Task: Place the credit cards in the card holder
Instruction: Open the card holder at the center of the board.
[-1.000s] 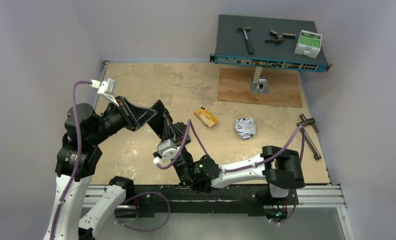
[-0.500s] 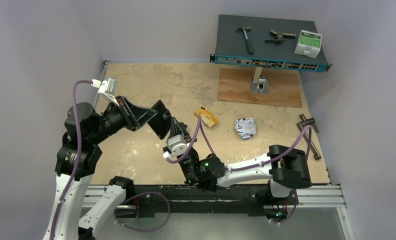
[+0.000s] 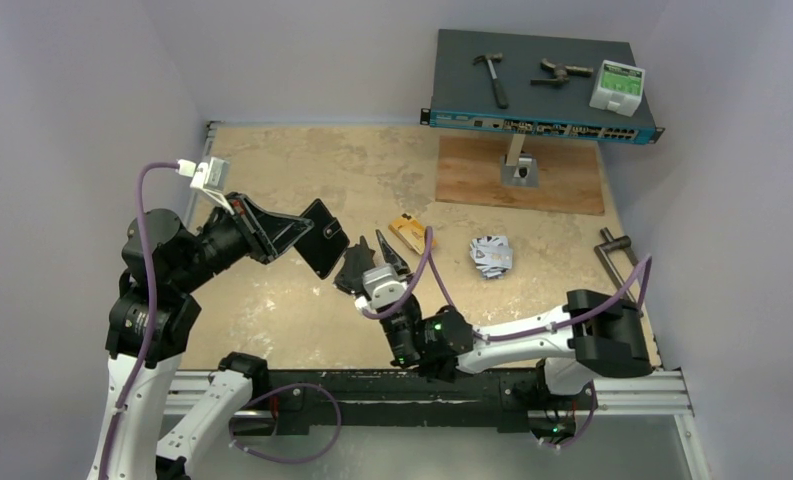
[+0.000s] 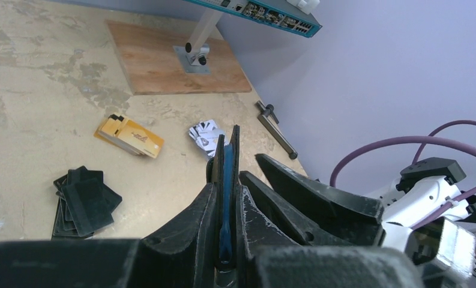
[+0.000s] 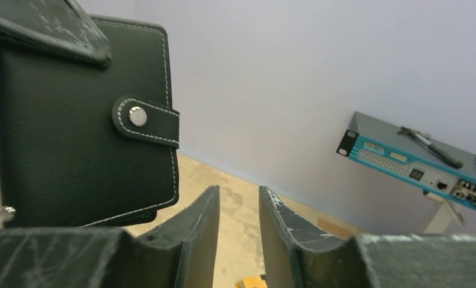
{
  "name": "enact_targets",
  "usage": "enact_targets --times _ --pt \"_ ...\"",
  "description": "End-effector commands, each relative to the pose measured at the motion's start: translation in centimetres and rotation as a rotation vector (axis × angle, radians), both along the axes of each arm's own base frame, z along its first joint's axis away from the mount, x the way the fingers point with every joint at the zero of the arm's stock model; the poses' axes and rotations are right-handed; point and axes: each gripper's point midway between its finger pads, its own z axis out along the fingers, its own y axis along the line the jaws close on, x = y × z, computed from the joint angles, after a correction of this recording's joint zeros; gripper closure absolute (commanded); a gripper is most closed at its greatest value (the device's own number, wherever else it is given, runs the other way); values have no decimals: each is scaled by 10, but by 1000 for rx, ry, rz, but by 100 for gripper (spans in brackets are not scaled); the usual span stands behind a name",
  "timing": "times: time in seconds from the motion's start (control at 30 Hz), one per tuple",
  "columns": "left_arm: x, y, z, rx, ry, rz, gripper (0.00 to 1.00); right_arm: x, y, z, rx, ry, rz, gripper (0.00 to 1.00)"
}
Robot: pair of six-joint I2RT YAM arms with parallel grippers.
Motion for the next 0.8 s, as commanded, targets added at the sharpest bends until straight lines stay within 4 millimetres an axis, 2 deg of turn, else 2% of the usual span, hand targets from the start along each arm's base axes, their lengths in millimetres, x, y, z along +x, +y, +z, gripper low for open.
enact_targets --times 0.0,0.07,0.23,0.43,0.77 --pt "-2 1 22 -25 -66 2 100 -23 -4 26 69 -58 109 65" --pt "-1 1 20 -26 -61 5 100 -32 1 28 45 -92 138 60" --pt "0 1 19 -30 -60 5 100 -40 15 29 -5 -169 147 56" --pt "-1 -1 17 -37 -52 -5 100 -44 28 36 -27 -224 155 56" --pt "-6 -1 15 -42 -49 -14 100 -48 36 51 -60 -361 70 57"
